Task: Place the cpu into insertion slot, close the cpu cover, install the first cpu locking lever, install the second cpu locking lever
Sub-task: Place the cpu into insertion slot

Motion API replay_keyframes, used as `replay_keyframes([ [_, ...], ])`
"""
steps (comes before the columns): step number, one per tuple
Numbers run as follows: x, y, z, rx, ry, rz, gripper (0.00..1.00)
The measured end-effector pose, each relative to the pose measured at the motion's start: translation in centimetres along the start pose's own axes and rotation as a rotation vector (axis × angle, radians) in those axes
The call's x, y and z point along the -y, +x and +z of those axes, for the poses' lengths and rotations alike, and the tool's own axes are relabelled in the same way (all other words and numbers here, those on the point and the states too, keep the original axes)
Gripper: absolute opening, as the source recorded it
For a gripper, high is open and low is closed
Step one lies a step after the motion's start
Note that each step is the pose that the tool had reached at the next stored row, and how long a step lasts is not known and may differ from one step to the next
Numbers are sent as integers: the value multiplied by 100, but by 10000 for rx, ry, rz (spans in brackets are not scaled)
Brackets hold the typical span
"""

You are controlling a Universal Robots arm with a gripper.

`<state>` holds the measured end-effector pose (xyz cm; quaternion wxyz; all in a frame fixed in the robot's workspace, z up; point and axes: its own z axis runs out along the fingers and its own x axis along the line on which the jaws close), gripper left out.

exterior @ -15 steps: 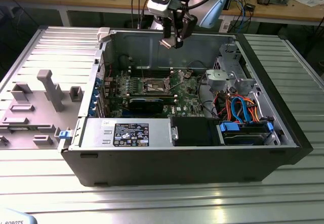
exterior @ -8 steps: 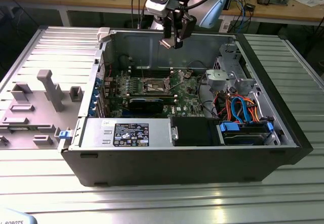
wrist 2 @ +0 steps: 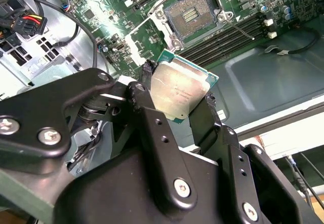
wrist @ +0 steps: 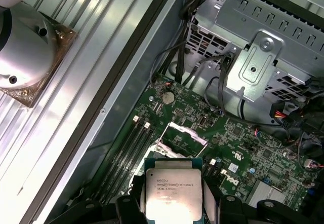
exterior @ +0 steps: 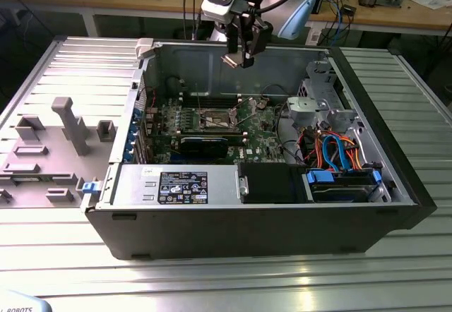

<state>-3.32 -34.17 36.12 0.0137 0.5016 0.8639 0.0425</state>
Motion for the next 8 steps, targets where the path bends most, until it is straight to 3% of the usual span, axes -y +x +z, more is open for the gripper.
replay_keyframes([
  [8, 2, 1, 0, 0, 0, 0, 54],
])
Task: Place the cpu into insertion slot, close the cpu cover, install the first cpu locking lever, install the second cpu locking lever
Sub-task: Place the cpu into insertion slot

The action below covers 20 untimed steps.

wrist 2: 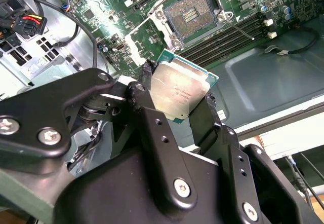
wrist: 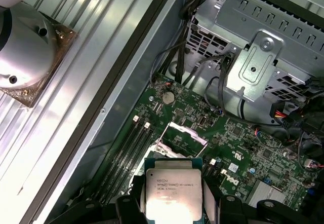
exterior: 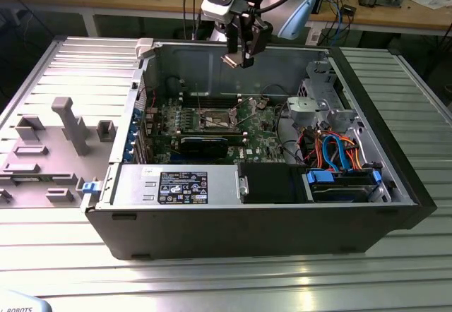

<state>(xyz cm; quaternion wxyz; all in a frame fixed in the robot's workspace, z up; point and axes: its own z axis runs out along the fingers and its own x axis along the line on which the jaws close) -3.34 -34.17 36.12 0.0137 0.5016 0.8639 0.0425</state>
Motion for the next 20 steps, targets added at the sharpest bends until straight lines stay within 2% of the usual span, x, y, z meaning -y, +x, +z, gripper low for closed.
replay_keyframes([
  [4, 0, 0, 0, 1, -1, 23, 54],
  [7, 1, 0, 0, 18, -3, 196, 54],
  [13, 1, 0, 5, 88, -20, 1006, 54],
  [20, 1, 0, 9, 136, -30, 1551, 54],
])
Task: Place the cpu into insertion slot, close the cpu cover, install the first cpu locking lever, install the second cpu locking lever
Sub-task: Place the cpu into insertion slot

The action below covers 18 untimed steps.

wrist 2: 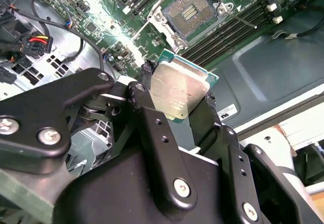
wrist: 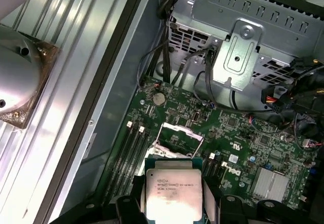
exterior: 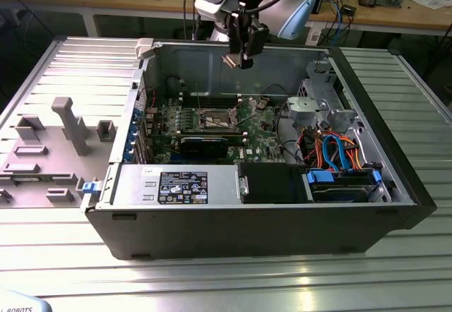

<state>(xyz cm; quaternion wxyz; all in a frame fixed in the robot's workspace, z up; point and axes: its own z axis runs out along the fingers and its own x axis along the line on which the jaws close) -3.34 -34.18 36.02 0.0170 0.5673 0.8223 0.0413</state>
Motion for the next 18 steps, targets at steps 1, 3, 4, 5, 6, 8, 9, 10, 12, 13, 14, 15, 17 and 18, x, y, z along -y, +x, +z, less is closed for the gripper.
replay_keyframes([
  [1, 0, 0, 0, 6, -1, 63, 54],
  [3, 0, 0, 0, 10, -2, 119, 54],
  [4, 0, 0, 0, 11, -2, 120, 54],
  [5, 0, 0, 0, 11, -2, 121, 54],
  [6, 0, 0, 1, 10, -2, 122, 54],
  [8, 0, 0, 0, 11, -2, 122, 54],
  [9, 0, 0, 1, 11, -2, 122, 54],
  [10, 0, 0, 0, 10, -2, 122, 54],
  [12, 1, 1, 0, 11, -2, 123, 54],
  [13, 4, 2, 0, 12, -2, 125, 54],
  [14, 4, 2, 0, 11, -2, 124, 54],
  [15, 4, 2, 0, 11, -2, 125, 54],
  [17, 4, 2, 0, 13, -3, 157, 54],
  [18, 5, 1, 0, 19, -4, 220, 54],
])
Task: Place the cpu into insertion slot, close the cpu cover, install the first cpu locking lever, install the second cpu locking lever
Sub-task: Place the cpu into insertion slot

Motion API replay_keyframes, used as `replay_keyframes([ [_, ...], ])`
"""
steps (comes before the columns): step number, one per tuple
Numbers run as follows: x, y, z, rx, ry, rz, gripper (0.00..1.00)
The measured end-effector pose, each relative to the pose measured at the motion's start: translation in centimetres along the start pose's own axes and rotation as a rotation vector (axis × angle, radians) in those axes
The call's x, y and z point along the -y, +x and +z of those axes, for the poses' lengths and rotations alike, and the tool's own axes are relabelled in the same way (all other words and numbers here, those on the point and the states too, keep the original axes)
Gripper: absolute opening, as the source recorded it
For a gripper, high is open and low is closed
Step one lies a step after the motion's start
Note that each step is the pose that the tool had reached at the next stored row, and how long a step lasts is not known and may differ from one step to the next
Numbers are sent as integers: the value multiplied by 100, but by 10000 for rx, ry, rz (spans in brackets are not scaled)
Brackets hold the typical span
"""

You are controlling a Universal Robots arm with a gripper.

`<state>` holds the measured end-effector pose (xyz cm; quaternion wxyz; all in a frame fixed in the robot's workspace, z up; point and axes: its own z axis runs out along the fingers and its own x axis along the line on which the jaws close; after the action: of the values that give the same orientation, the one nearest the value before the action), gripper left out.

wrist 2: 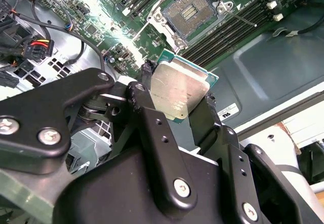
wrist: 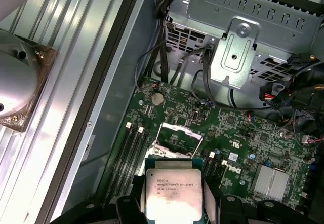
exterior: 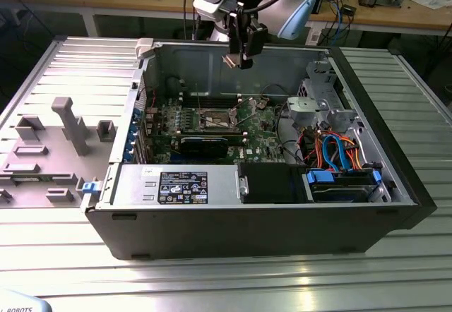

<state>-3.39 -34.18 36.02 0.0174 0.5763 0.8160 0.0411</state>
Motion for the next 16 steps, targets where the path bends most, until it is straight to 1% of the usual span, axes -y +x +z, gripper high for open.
replay_keyframes([
  [10, 0, -1, 3, 53, -12, 607, 54],
  [12, 0, -1, 3, 68, -15, 770, 54],
  [14, 0, -1, 4, 90, -20, 1030, 54],
  [16, 0, -1, 3, 94, -20, 1065, 54],
])
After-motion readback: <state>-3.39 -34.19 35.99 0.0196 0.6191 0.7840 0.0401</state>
